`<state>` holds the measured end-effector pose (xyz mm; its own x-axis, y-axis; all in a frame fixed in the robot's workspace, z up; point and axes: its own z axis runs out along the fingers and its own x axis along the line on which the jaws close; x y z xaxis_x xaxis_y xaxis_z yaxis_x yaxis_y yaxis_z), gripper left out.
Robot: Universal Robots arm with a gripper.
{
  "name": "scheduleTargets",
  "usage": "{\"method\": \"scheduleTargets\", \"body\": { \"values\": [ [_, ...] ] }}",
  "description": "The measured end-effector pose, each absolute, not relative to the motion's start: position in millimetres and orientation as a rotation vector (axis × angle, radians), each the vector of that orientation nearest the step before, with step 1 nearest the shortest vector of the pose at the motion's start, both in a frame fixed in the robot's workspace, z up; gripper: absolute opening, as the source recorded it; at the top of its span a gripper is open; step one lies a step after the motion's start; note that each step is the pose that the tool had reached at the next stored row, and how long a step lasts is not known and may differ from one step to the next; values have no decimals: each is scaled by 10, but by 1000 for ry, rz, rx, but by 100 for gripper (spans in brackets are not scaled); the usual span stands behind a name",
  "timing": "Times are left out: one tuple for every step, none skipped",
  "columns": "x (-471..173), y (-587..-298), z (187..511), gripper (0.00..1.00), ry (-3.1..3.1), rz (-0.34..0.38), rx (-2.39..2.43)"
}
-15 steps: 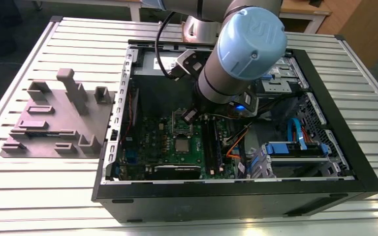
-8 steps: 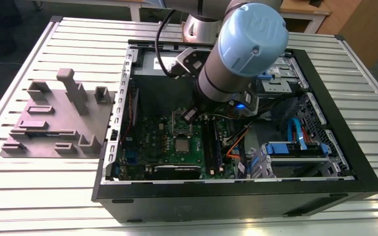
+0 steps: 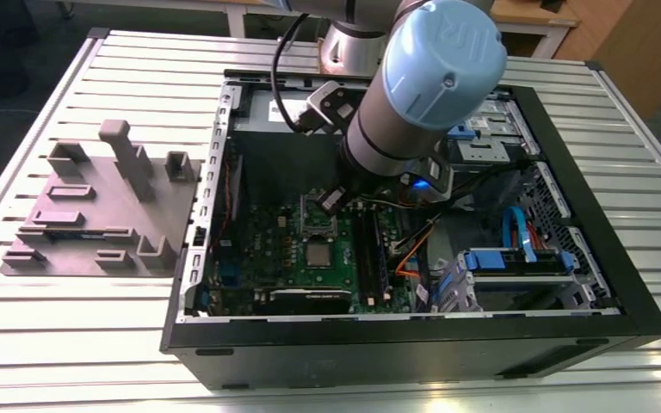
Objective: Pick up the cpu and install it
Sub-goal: 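Close the cpu cover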
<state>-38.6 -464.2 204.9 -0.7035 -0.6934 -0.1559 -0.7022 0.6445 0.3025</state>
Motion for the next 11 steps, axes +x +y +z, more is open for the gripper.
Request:
{"method": "scheduleTargets", "body": {
  "values": [
    [-386, -4642, 2053, 11, 2827, 534, -1200],
    [-386, -4642, 2057, 11, 2829, 531, -1200],
    [-387, -4642, 2061, 11, 2830, 530, -1200],
    [-387, -4642, 2066, 11, 2831, 528, -1200],
    [-387, -4641, 2070, 11, 2832, 527, -1201],
    [-388, -4641, 2074, 11, 2833, 526, -1201],
    [-387, -4640, 2080, 11, 2833, 525, -1201],
    [-388, -4640, 2085, 11, 2834, 524, -1201],
    [-388, -4640, 2092, 11, 2835, 524, -1201],
    [-388, -4640, 2098, 11, 2835, 523, -1201],
    [-388, -4640, 2107, 11, 2836, 523, -1201]
  ]
}}
